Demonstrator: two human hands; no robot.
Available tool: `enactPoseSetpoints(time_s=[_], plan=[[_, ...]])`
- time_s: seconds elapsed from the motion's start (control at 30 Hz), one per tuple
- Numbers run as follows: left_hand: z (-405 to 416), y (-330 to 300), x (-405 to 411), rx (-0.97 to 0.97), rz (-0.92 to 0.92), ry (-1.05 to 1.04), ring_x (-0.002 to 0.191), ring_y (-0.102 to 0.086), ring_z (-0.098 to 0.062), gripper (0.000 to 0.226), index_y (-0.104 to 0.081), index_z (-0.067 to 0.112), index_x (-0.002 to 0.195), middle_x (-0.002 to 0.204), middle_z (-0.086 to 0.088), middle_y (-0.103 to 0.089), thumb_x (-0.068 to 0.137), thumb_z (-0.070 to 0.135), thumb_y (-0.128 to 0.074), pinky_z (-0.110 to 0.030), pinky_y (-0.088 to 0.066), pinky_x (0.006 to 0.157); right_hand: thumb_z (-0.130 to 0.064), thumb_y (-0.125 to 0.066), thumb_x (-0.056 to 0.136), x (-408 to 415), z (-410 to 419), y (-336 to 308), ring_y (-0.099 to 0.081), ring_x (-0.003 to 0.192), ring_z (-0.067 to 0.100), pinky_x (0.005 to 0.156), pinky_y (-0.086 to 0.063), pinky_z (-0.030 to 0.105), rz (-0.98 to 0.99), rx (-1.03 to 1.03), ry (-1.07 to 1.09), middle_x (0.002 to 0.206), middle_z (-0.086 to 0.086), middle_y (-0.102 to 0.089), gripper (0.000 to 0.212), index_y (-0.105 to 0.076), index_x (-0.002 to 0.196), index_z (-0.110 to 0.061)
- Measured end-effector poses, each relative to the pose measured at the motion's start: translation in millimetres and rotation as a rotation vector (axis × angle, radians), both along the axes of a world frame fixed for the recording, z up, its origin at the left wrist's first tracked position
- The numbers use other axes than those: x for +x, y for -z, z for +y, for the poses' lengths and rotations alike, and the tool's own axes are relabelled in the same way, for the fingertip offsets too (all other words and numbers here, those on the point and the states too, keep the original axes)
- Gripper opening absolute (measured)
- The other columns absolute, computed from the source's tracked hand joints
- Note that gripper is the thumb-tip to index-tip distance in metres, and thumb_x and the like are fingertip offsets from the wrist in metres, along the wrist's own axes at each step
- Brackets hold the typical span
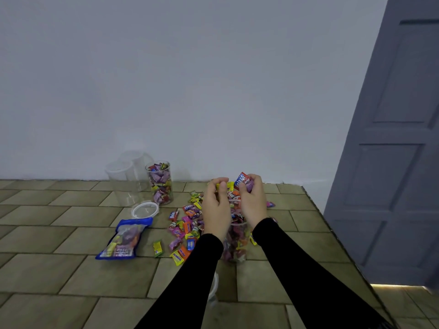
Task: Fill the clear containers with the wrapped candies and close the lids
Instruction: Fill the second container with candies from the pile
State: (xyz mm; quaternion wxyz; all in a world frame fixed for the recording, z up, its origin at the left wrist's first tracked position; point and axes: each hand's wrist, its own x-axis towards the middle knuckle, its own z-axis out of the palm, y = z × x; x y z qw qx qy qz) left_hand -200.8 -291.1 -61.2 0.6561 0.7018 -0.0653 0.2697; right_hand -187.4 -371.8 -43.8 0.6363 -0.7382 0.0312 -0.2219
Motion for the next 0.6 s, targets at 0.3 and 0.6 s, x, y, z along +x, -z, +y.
enactPoseSetpoints(time_s=[0.3, 0.6], plan=[[3.7, 5.7, 4.1, 0.143, -0.058, 0.032, 0.072, -0.047, -0.005, 0.017, -0.058, 0.027, 0.103, 0.084, 0.010, -0.054, 0.102, 0.021, -0.043, -0.018, -0.037, 0.066, -0.008, -0.045, 0.098, 3.7, -3.4, 6.5, -0.050, 0.071, 0.009, 0.057, -0.038, 0.015, 0.025, 0.047, 0.063, 0.100, 0.006, -0.057, 0.023, -0.045, 0.121, -0.009], [0.6, 7.5, 3.6, 0.123, -0.012, 0.045, 0.079, -0.054, -0.006, 0.015, -0.061, 0.025, 0.104, 0.091, 0.006, -0.062, 0.101, 0.023, -0.047, -0.021, -0.041, 0.071, -0.010, -0.045, 0.098, 5.1, -3.1, 8.1, -0.052, 0.074, 0.009, 0.056, -0.037, 0.012, 0.050, 0.031, 0.054, 0.101, 0.004, -0.056, 0.023, -0.045, 0.121, -0.010]])
